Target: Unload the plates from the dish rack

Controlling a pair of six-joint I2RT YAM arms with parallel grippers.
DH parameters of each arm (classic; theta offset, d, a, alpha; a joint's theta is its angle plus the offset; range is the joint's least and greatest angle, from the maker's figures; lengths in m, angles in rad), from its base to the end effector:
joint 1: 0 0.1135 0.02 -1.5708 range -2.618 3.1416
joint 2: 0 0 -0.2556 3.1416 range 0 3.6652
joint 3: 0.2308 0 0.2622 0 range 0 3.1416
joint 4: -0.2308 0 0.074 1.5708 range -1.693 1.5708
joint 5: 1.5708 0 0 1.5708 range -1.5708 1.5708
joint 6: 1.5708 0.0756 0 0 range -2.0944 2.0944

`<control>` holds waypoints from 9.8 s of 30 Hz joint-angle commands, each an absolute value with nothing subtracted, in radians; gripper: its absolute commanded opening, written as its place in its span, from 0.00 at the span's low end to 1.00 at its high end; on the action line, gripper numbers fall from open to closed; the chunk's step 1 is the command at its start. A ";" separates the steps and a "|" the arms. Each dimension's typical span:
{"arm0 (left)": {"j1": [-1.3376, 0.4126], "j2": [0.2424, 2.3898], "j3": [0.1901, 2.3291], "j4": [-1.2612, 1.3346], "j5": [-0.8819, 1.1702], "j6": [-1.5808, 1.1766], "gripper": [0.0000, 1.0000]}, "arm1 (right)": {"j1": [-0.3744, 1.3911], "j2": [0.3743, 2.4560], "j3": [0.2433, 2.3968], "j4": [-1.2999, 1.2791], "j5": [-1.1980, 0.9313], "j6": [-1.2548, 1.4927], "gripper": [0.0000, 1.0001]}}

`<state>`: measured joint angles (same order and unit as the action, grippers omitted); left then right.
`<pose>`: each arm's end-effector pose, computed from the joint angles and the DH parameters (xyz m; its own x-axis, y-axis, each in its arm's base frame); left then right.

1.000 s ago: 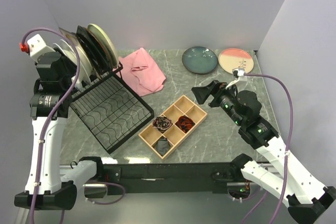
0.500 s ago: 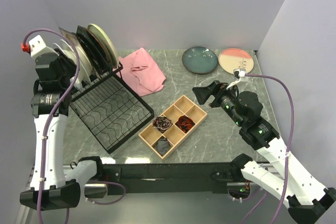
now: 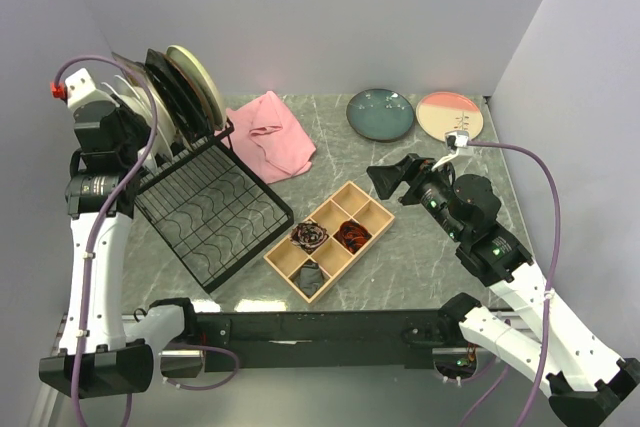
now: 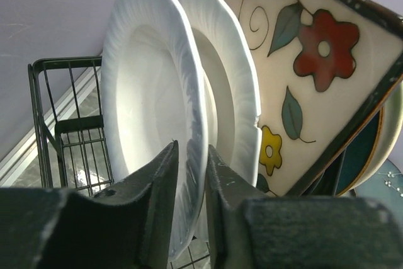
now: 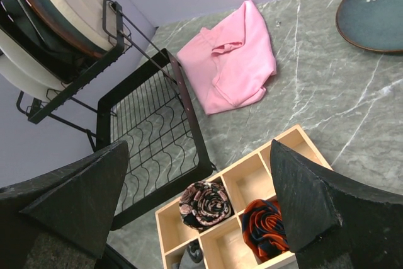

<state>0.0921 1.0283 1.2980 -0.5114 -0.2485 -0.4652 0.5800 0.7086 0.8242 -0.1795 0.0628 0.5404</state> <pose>0.2583 0.0425 0.4230 -0.0664 -0.4428 -0.8942 -0.3991 0.8331 -0.3829 0.1880 0.1175 0.3593 -0.3002 0.4172 -0.8578 -0.3966 0.7633 0.5100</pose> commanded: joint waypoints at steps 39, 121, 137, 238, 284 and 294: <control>0.098 1.029 1.565 -0.520 -0.273 -0.253 0.01 | 0.586 0.690 0.811 -0.140 0.097 0.520 0.99; -0.652 1.306 1.994 -0.037 -0.213 0.223 0.01 | 0.584 0.810 0.890 -0.147 0.189 0.548 0.98; -1.304 1.276 1.143 0.800 -0.721 1.063 0.01 | 0.256 0.821 1.124 -0.239 -0.188 0.704 0.95; -1.238 0.982 0.833 0.216 -0.580 -0.290 1.00 | 0.086 1.729 1.152 0.610 -0.588 0.842 0.00; -1.230 0.805 0.657 0.319 -0.672 -0.285 0.99 | 0.029 1.997 0.957 0.755 -0.560 0.939 0.37; -1.230 0.785 0.644 0.327 -0.669 -0.284 1.00 | 0.025 1.945 0.966 0.506 -0.491 0.850 0.45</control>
<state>-1.2335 0.7940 0.6441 0.2882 -0.6605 -0.2756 0.0273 2.0148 0.9623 0.5484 -0.5228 0.8948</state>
